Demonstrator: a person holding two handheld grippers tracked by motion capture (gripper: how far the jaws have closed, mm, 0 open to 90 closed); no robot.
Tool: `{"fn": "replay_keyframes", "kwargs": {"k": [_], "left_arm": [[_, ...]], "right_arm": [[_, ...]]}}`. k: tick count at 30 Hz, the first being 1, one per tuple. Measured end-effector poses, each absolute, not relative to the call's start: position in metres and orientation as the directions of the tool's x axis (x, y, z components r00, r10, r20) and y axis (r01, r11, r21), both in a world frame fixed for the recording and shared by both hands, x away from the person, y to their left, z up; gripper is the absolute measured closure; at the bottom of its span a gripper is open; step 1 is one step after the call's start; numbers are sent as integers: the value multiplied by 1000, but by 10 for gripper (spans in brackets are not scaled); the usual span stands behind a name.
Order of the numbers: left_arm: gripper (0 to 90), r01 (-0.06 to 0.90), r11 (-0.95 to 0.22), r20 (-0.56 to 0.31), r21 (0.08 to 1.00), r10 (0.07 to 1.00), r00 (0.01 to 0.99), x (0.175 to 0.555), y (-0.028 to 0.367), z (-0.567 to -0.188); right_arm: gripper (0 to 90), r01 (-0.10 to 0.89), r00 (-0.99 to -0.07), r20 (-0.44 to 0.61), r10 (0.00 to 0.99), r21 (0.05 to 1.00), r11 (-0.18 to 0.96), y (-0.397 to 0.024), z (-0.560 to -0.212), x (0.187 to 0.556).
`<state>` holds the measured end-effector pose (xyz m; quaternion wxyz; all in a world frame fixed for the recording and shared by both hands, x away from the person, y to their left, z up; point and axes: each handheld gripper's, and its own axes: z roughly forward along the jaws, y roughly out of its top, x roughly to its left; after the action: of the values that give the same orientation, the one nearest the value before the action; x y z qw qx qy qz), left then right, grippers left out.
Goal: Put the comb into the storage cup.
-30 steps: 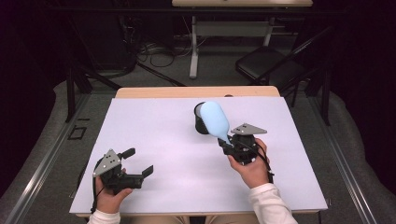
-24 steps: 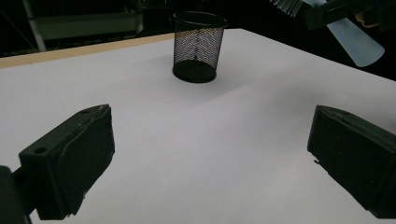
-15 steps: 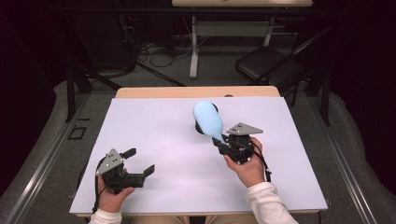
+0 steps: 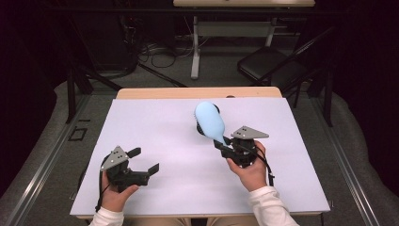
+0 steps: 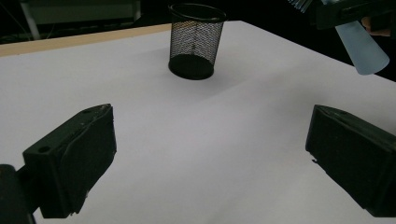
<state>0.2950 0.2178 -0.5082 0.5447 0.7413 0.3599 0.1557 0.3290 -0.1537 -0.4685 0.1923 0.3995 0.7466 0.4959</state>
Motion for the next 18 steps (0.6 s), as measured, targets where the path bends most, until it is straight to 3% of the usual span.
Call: {"fn": "replay_keyframes", "kwargs": {"k": [11, 18], "left_arm": [[20, 398, -147, -212, 906, 656, 724, 306, 192, -494], [20, 397, -178, -199, 901, 642, 741, 311, 177, -481]], "right_arm": [[692, 384, -607, 114, 786, 909, 164, -158, -464, 325], [692, 380, -604, 117, 788, 912, 156, -160, -463, 323]]}}
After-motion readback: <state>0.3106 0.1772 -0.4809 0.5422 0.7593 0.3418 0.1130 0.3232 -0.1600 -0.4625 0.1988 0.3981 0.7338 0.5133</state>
